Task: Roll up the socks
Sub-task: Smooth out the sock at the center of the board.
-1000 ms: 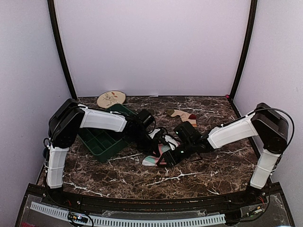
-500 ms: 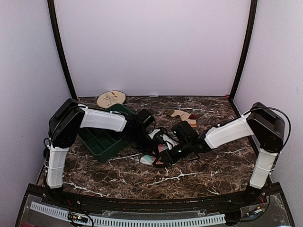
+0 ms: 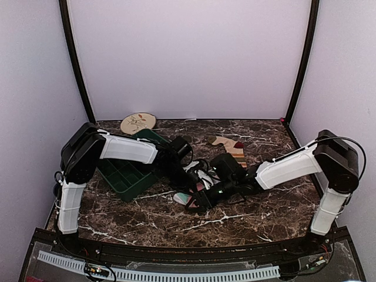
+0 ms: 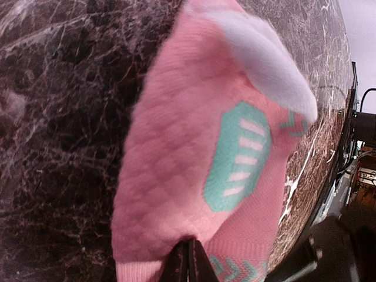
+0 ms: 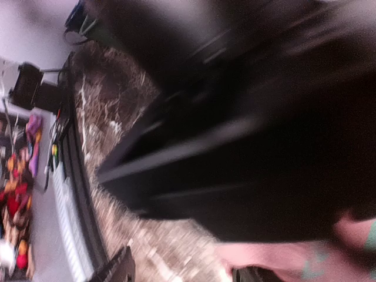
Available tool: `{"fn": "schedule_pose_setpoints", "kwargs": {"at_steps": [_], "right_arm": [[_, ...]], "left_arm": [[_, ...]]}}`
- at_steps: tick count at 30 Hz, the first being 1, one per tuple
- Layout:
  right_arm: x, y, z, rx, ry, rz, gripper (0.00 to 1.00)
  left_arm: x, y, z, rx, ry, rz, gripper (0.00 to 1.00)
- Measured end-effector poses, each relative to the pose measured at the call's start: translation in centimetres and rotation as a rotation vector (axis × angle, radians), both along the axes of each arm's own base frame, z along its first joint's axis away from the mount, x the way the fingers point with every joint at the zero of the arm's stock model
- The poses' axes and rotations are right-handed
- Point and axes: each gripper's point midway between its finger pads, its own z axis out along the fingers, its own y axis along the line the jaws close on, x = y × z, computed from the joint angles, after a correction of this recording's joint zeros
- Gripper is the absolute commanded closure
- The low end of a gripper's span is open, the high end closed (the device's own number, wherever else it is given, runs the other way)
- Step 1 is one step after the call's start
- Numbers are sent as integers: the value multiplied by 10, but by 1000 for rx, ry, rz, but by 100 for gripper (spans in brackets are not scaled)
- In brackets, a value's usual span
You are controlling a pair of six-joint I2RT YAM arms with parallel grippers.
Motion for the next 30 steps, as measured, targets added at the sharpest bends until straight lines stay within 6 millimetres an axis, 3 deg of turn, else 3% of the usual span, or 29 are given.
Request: {"fn": "schedule_pose_setpoints", "kwargs": {"at_steps": [4, 9, 17, 20, 22, 27, 30], "right_arm": [[-21, 6, 4, 2, -1, 43, 43], [-29, 4, 1, -21, -4, 31, 43], [-66, -11, 5, -81, 5, 63, 44], [-67, -19, 13, -104, -16, 37, 46], [-62, -27, 23, -111, -45, -9, 54], [-38, -47, 56, -98, -129, -192, 92], [-24, -58, 68, -85, -159, -292, 100]], "left_arm": [[0, -1, 0, -2, 4, 2, 96], [-2, -2, 0, -5, 10, -3, 96], [-4, -2, 0, -8, 13, -7, 97], [-3, -2, 0, -8, 13, -7, 97], [-3, -2, 0, -9, 12, -7, 97], [-3, -3, 0, -19, 3, -5, 95], [-3, -2, 1, -35, -8, 0, 92]]}}
